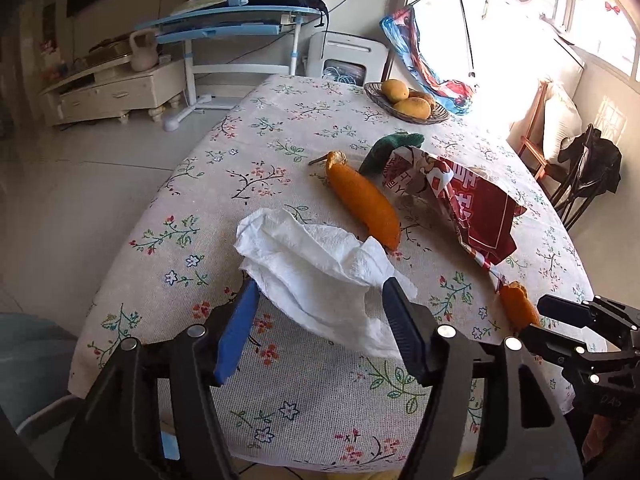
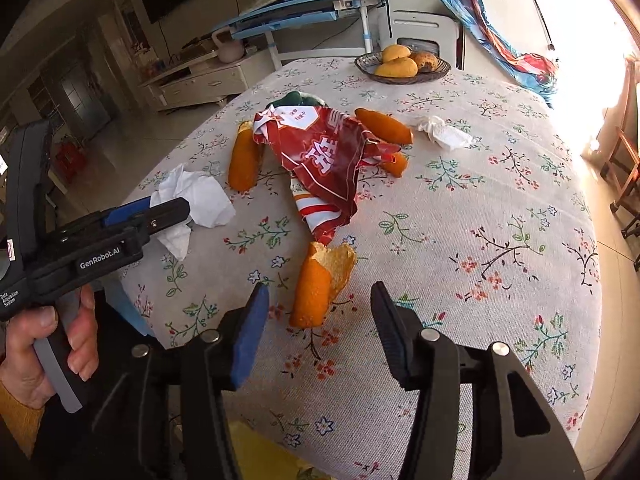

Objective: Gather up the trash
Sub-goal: 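Grasp the crumpled white tissue with the left tool and lift it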

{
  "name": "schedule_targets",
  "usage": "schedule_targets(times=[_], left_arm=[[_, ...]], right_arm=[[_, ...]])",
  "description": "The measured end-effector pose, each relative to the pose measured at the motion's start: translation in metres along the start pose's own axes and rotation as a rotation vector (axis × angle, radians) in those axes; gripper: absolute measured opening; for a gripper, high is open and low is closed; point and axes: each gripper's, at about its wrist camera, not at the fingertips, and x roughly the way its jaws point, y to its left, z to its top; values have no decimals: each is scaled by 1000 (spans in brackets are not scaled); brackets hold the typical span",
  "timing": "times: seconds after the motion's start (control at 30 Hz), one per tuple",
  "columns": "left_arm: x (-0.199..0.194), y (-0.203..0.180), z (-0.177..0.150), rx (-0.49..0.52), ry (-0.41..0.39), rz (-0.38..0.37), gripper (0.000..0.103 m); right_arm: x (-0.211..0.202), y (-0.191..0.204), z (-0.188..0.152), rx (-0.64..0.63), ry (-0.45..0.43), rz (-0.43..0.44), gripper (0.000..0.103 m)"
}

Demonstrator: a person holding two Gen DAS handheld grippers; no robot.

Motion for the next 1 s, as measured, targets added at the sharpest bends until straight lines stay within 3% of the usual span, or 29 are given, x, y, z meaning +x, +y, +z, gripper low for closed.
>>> schedule_targets(times=[0.17, 0.3, 0.4, 0.57, 0.77, 1.0], left_arm=[[2, -2, 2, 7, -9, 26, 72], [7, -6, 2, 23, -2, 33, 72], [13, -10, 3, 33, 9, 26, 71], [16, -19, 1, 76, 13, 29, 51], [15, -20, 1, 90, 18, 9, 23], [5, -20, 3, 90, -12, -6, 17]], right_arm=[[5, 1, -1, 17, -8, 7, 56], [8, 4, -4, 12, -15, 0, 56], [8, 5, -5, -1, -18, -17, 49], [7, 5, -7, -13, -19, -25, 32], [8, 9, -9, -28, -21, -27, 23], [5, 8, -9, -18, -18, -11, 20]])
